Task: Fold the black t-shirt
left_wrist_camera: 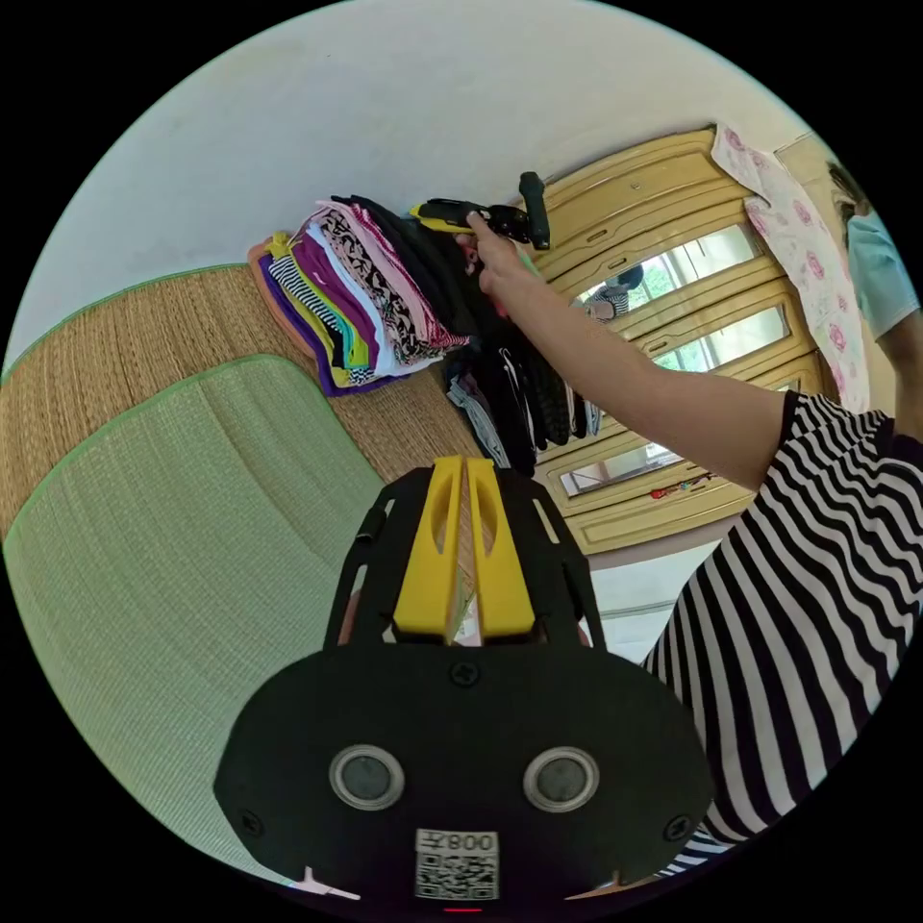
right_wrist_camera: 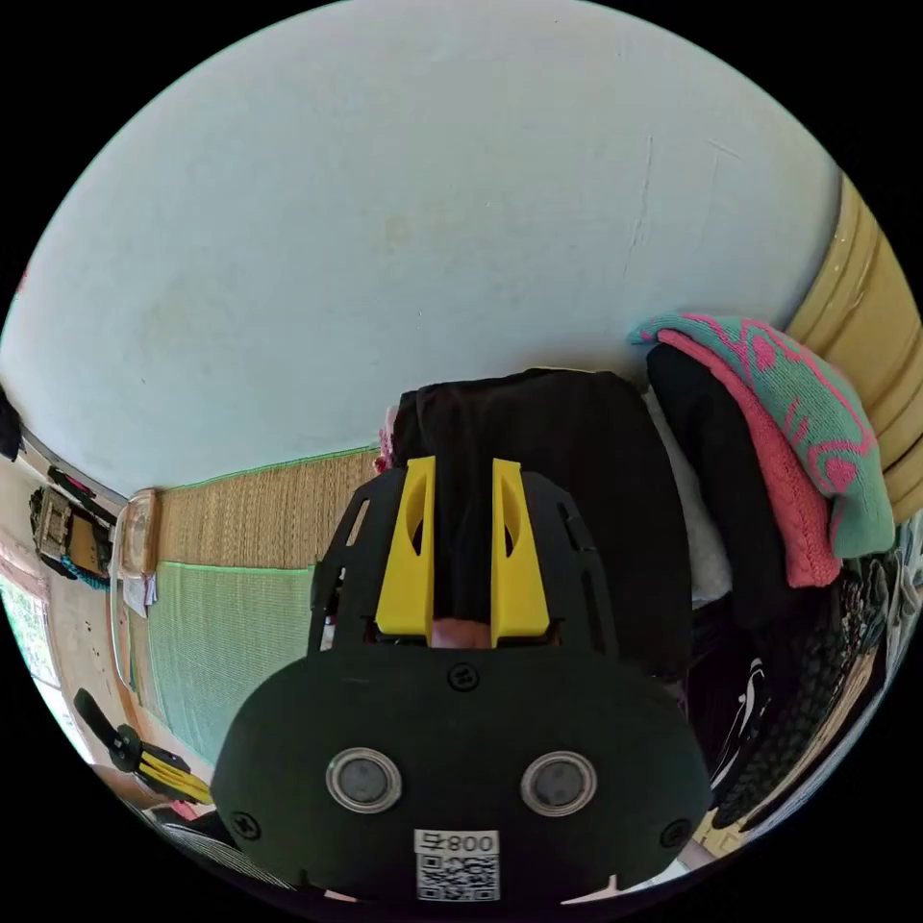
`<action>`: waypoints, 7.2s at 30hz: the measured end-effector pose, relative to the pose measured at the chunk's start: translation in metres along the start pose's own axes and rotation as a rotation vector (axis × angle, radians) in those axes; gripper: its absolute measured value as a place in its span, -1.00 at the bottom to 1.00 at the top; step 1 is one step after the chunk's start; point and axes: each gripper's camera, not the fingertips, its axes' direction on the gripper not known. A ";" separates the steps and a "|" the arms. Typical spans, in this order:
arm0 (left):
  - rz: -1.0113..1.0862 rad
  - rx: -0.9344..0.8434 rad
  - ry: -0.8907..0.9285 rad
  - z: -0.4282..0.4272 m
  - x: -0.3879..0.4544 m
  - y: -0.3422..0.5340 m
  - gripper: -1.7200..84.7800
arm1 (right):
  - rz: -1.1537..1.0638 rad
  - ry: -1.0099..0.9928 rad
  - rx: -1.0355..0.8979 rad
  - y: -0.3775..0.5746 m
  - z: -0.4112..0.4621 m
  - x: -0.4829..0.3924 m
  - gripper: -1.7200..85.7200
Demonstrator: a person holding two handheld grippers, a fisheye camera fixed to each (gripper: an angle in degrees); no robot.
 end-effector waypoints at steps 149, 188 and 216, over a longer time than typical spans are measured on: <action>-0.679 0.261 -0.496 -0.580 0.141 0.325 -0.75 | -0.188 -0.112 -0.313 0.288 0.275 -0.043 -0.66; -0.477 0.135 -0.627 -0.640 0.112 0.175 -0.96 | -0.112 -0.194 -0.320 0.101 0.311 0.020 -0.97; -0.451 0.216 -0.636 -0.720 0.086 0.195 -0.94 | -0.089 -0.141 -0.292 0.054 0.371 0.080 -0.97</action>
